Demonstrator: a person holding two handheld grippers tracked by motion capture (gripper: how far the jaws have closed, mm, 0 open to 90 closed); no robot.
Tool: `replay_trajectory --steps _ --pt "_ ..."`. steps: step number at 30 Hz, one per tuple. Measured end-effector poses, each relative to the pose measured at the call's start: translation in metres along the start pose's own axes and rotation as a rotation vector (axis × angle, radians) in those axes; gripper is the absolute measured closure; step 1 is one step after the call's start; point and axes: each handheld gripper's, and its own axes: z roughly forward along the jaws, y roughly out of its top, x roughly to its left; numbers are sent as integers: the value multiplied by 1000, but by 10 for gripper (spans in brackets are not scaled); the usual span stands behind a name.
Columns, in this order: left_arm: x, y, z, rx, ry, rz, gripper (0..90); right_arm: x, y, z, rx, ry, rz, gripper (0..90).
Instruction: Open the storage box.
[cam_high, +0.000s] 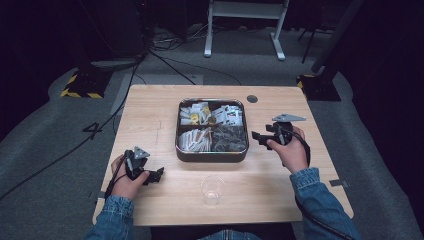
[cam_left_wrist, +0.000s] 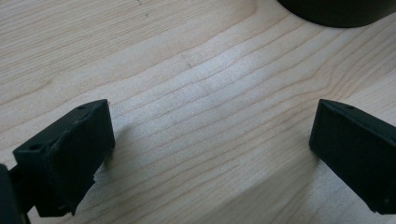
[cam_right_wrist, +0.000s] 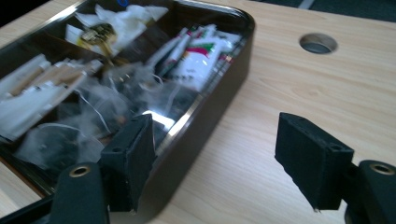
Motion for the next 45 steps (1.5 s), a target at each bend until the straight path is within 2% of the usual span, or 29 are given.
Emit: replay_trajectory --steps 3,4,6,11,14,19,23,29,32,40,45 --pt "0 0 0 0 0 0 4 5 10 3 29 16 -38 310" --pt "0 0 0 0 0 0 4 6 14 5 35 7 -47 314" --pt "0 0 0 0 -1 1 4 10 21 9 36 18 -46 320" --pt "0 -1 -1 1 1 6 5 20 36 21 15 85 -30 306" --pt "0 -1 -1 0 3 2 4 24 44 28 -5 87 -43 300" --pt "0 -2 -1 1 4 2 4 27 54 41 17 117 -42 310" --pt "0 -2 -1 1 4 4 4 34 60 50 32 119 -81 334" --pt "0 -2 -1 1 3 1 3 46 67 68 47 152 -67 347" --pt "1 -1 -1 4 -1 1 3 51 70 75 59 158 -83 379" --pt "2 -1 -1 6 -4 4 2 64 75 91 58 180 -95 396" --pt "2 -1 -1 6 -4 4 2 72 74 102 76 200 -111 400"
